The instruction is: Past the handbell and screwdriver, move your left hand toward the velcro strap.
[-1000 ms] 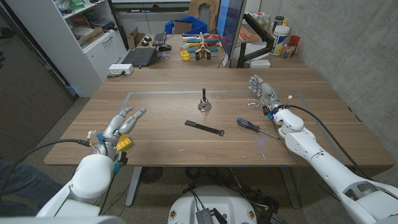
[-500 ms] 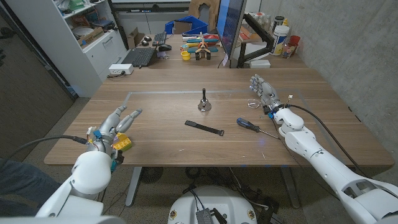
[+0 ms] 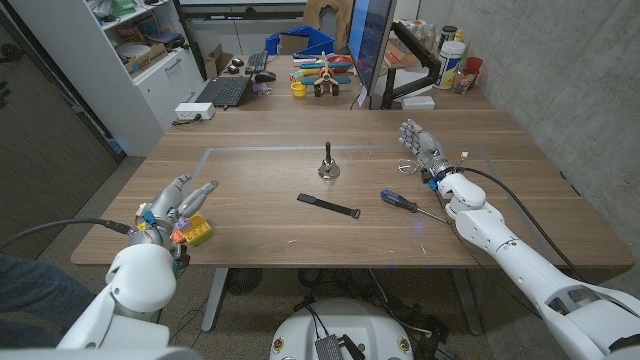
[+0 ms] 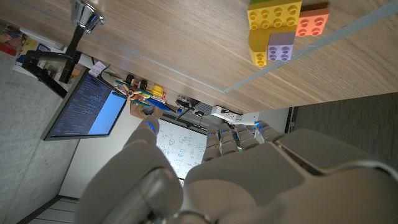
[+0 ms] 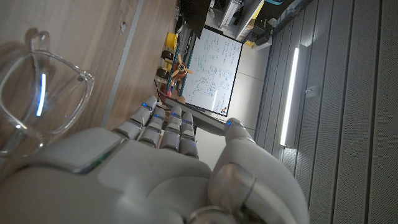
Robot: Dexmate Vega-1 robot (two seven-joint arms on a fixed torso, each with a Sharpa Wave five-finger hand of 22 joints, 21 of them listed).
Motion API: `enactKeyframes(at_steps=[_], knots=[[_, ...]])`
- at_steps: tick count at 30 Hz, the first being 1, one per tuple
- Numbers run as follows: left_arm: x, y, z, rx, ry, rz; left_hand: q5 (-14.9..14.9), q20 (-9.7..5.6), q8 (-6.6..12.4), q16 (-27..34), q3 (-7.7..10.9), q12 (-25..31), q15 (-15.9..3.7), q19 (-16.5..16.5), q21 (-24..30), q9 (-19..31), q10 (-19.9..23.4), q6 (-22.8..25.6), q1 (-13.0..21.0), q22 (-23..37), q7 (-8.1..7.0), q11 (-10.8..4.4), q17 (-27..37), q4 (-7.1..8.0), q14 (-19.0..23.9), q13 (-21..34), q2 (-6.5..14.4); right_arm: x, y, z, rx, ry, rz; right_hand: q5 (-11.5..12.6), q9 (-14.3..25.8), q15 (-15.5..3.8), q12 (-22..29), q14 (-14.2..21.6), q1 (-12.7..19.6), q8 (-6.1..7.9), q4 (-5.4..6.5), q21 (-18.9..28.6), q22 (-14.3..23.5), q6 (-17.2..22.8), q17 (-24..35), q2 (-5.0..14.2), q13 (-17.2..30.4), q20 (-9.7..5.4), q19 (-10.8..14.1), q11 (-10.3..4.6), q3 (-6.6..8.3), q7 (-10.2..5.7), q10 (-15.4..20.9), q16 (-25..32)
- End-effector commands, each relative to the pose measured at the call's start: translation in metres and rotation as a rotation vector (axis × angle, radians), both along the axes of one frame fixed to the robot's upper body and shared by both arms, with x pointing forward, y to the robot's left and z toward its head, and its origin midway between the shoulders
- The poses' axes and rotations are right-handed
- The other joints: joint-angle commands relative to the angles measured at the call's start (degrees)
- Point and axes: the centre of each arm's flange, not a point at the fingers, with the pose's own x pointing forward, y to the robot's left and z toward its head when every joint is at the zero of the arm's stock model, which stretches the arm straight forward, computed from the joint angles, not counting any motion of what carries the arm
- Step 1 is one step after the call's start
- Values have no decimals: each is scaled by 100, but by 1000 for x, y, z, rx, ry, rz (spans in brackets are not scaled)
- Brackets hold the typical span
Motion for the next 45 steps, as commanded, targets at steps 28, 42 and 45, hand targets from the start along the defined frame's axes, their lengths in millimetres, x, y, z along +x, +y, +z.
enactKeyframes(at_steps=[28,42,45], knots=[[31,41,25,85,159,98,-15,157,81,69,39,21,30,10,-8,32,85,243,231,51,-168,-149,29,-132,93,21,24,1,5,-1,26,3,-40,37,29,-47,-2,70,-32,-12,-48,-92,37,32,1,43,16,-32,77,-79,19,-56,73,-14],[38,49,21,72,176,112,-16,177,70,71,52,14,31,21,-9,35,82,262,292,57,-180,-144,35,-164,118,25,37,4,8,1,20,5,-39,36,29,-38,-5,73,-41,-12,-50,-115,38,33,3,44,16,-32,86,-55,17,-51,67,-15],[40,50,20,77,180,110,-17,179,67,70,53,15,36,20,-11,35,86,262,300,58,-178,-154,36,-168,118,26,38,3,8,1,17,5,-42,36,29,-36,-6,73,-43,-11,-50,-122,38,36,3,44,16,-27,85,-58,16,-46,67,-15]])
